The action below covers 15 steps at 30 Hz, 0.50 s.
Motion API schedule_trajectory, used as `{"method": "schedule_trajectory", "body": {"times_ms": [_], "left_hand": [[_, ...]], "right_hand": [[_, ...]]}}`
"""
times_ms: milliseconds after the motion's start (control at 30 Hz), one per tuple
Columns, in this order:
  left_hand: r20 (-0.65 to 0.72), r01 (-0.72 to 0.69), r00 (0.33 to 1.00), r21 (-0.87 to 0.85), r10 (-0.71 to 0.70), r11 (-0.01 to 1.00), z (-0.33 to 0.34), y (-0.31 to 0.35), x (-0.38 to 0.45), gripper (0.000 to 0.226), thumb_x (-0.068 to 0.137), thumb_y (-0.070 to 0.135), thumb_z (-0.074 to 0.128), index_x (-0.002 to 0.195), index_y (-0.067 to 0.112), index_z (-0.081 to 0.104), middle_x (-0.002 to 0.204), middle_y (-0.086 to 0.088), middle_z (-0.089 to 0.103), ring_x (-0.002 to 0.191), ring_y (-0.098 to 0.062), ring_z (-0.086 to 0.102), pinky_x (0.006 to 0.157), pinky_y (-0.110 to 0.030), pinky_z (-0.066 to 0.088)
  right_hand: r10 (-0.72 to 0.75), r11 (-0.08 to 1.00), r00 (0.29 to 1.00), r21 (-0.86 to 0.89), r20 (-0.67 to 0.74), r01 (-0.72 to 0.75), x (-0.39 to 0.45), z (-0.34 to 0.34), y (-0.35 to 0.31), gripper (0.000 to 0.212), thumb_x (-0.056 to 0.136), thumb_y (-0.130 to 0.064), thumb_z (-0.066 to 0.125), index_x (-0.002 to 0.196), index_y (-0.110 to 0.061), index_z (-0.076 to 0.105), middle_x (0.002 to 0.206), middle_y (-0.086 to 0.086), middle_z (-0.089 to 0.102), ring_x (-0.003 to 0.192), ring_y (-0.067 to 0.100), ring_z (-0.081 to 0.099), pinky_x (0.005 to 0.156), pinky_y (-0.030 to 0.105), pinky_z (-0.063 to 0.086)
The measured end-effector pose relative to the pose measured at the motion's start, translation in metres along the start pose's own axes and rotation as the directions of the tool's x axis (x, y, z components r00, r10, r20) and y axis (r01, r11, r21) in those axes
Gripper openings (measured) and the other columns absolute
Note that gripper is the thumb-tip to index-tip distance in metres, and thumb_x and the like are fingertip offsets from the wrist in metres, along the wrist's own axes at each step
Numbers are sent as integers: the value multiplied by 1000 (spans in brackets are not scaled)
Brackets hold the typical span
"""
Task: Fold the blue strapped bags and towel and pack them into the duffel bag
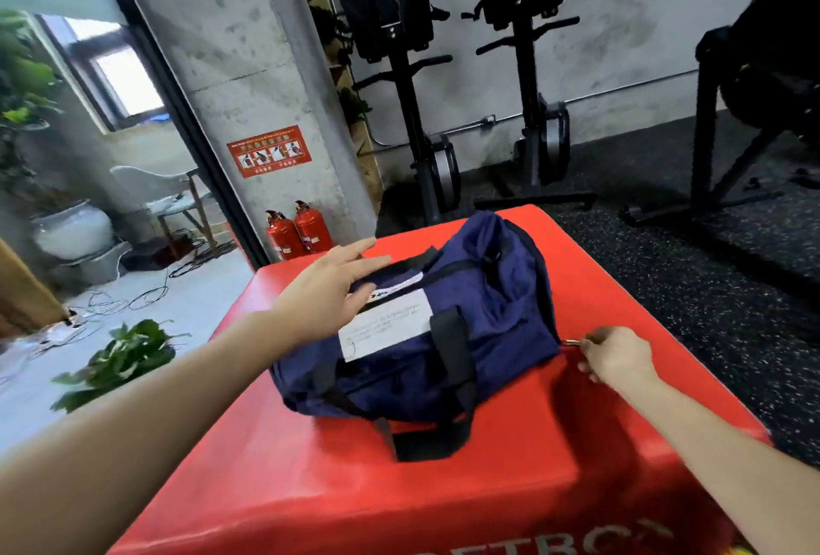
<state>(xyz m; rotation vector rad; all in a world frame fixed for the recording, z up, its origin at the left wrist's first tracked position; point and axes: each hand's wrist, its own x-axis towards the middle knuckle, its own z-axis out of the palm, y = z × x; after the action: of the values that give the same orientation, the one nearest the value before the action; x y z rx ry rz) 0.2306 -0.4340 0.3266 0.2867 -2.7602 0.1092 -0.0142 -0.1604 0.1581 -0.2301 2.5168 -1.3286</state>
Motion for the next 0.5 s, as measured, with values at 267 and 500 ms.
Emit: {"method": "schedule_trajectory", "body": {"times_ms": [267, 500], "left_hand": [[29, 268, 963, -165, -267, 949, 24, -3, -6, 63, 97, 58, 49, 153, 32, 36, 160, 2, 35, 148, -21, 29, 118, -51, 27], [114, 347, 932, -6, -344, 938, 68, 11, 4, 55, 103, 56, 29, 151, 31, 39, 161, -4, 31, 150, -23, 22, 120, -51, 17]], "right_hand": [[-839, 510, 416, -241, -350, 826, -71, 0, -123, 27, 89, -1, 59, 113, -12, 66, 114, 5, 63, 107, 27, 54, 95, 39, 44], [-646, 236, 600, -625, 471, 744, -39, 81, -177, 53, 105, -48, 27, 144, -16, 45, 148, 6, 47, 137, 26, 42, 111, 41, 35]]}}
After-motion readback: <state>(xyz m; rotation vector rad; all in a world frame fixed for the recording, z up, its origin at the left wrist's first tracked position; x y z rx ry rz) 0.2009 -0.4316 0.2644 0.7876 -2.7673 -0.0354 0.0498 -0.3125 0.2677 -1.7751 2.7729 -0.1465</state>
